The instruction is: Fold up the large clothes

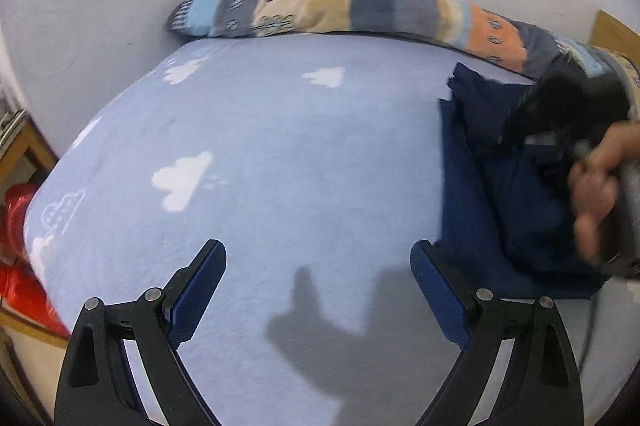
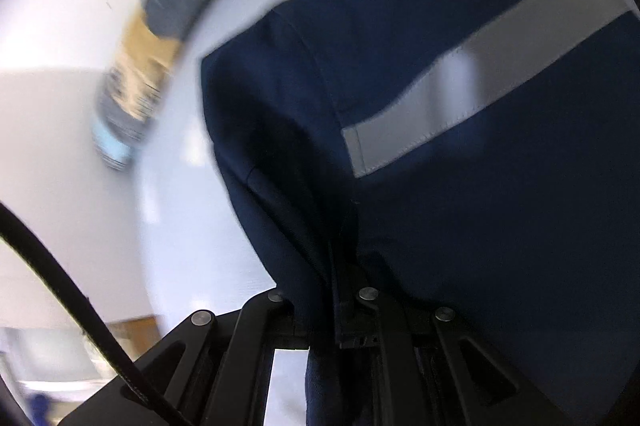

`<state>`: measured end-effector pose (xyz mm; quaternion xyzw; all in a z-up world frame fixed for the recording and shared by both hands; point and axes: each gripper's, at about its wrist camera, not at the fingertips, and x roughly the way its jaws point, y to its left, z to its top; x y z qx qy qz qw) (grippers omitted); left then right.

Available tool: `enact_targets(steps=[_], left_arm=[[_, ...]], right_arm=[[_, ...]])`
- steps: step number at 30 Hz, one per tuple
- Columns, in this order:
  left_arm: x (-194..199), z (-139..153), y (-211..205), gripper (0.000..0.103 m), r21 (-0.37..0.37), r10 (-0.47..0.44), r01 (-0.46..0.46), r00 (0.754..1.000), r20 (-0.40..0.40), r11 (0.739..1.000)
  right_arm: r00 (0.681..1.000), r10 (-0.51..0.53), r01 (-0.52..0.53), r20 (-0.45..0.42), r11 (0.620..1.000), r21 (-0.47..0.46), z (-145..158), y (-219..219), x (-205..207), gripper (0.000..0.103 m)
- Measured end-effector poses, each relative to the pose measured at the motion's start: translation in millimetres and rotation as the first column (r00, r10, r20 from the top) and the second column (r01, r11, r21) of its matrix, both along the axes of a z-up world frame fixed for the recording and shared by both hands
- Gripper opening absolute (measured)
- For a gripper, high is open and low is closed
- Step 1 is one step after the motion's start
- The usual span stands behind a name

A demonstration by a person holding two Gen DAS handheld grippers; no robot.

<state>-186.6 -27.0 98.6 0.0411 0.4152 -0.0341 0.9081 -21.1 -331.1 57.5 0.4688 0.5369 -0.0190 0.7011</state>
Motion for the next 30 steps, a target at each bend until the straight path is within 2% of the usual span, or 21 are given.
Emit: enact_targets(steps=[2,3,4,6,9,11,12,13,14,15,16,17,19,20,22,23,24,26,27,28,30], left_arm=[[-5.2,-0.7,10.6,0.094,-0.002,0.017,-0.017,1.0,-0.006,1.0],[-7.4,-1.2,13.6,0.094,-0.004,0.023,-0.023,1.0,-0.007,1.0],[-9.3,-1.9,17.0,0.094,-0.008,0.028,-0.028,1.0,-0.011,1.0],[-12.3,-3.3,21.1,0.094,-0.011,0.034,-0.034,0.999,-0.021,0.999],[-10.1,-4.4,23.9,0.094,-0.021,0.027,-0.028,0.999,-0.032,0.999],[-8.7,-4.3,22.3,0.094,-0.025,0.014,-0.015,0.999,-0.033,1.0],[-8.8,-4.2,21.8,0.094,-0.027,0.009,-0.01,0.999,-0.033,1.0],[-8.6,-4.5,20.6,0.094,-0.028,0.003,-0.004,0.999,-0.036,1.0],[-8.6,-4.8,19.5,0.094,-0.028,-0.001,0.0,0.999,-0.036,1.0],[-8.6,-4.7,18.4,0.094,-0.028,-0.003,0.002,0.999,-0.035,1.0],[-9.0,-4.7,17.5,0.094,-0.029,-0.007,0.006,0.999,-0.033,1.0],[-9.0,-5.0,16.4,0.094,-0.03,-0.012,0.011,0.999,-0.033,1.0],[-9.3,-4.4,13.7,0.094,-0.026,-0.022,0.021,0.999,-0.027,0.999],[-9.3,-4.2,12.0,0.094,-0.024,-0.026,0.026,0.999,-0.026,0.999],[-9.8,-3.7,8.4,0.094,-0.02,-0.033,0.033,0.999,-0.029,0.999],[-10.0,-2.9,6.2,0.094,-0.019,-0.038,0.037,0.999,-0.03,0.999],[-10.2,-1.8,4.4,0.094,-0.018,-0.044,0.044,0.999,-0.029,0.999],[-9.7,1.3,-2.2,0.094,-0.019,-0.067,0.066,0.997,-0.026,0.998],[-8.8,2.6,-5.3,0.094,-0.025,-0.077,0.077,0.997,-0.026,0.997],[-6.7,4.4,-9.8,0.094,-0.036,-0.091,0.09,0.996,-0.023,0.995],[-2.7,7.2,-21.6,0.094,-0.053,-0.117,0.116,0.993,-0.018,0.992]], right_arm=[[0.997,0.07,-0.072,-0.02,0.994,-0.079,-6.7,10.8,10.0,0.009],[0.994,0.108,-0.109,-0.015,0.987,-0.116,-1.6,14.8,13.5,0.017],[0.985,0.171,-0.169,-0.002,0.975,-0.142,6.9,20.6,17.5,0.037],[0.949,0.312,-0.304,0.036,0.941,-0.15,26.8,32.2,21.3,0.06],[0.902,0.412,-0.392,0.132,0.907,-0.151,65.4,28.3,8.5,0.061],[0.904,0.406,-0.373,0.135,0.902,-0.217,83.4,10.4,-5.3,0.061],[0.908,0.405,-0.367,0.109,0.892,-0.262,86.6,0.0,-11.0,0.061],[0.908,0.416,-0.378,0.054,0.867,-0.325,87.6,-9.5,-18.8,0.061],[0.899,0.438,-0.404,-0.003,0.826,-0.394,86.9,-14.9,-27.2,0.06],[0.883,0.468,-0.437,-0.049,0.776,-0.455,81.2,-17.1,-30.8,0.05],[0.858,0.503,-0.48,-0.098,0.72,-0.501,74.2,-16.7,-37.0,0.034],[0.836,0.532,-0.518,-0.134,0.686,-0.51,65.5,-17.4,-36.7,0.028],[0.808,0.576,-0.556,-0.125,0.674,-0.487,51.2,-0.1,-39.6,0.027],[0.791,0.6,-0.571,-0.119,0.656,-0.493,45.5,13.2,-44.2,0.027],[0.729,0.676,-0.628,-0.113,0.594,-0.502,26.6,49.6,-40.4,0.027],[0.713,0.69,-0.643,-0.127,0.571,-0.511,16.5,59.0,-32.5,0.024],[0.676,0.718,-0.679,-0.164,0.522,-0.516,2.6,75.0,-30.6,0.018],[0.632,0.745,-0.723,-0.212,0.469,-0.507,-7.3,84.2,-28.9,0.018],[0.617,0.756,-0.737,-0.217,0.459,-0.497,-5.0,82.1,-25.4,0.017],[0.616,0.765,-0.743,-0.186,0.487,-0.459,2.1,72.7,-21.2,0.017],[0.671,0.738,-0.7,-0.068,0.601,-0.387,26.2,41.1,-14.4,0.018]])
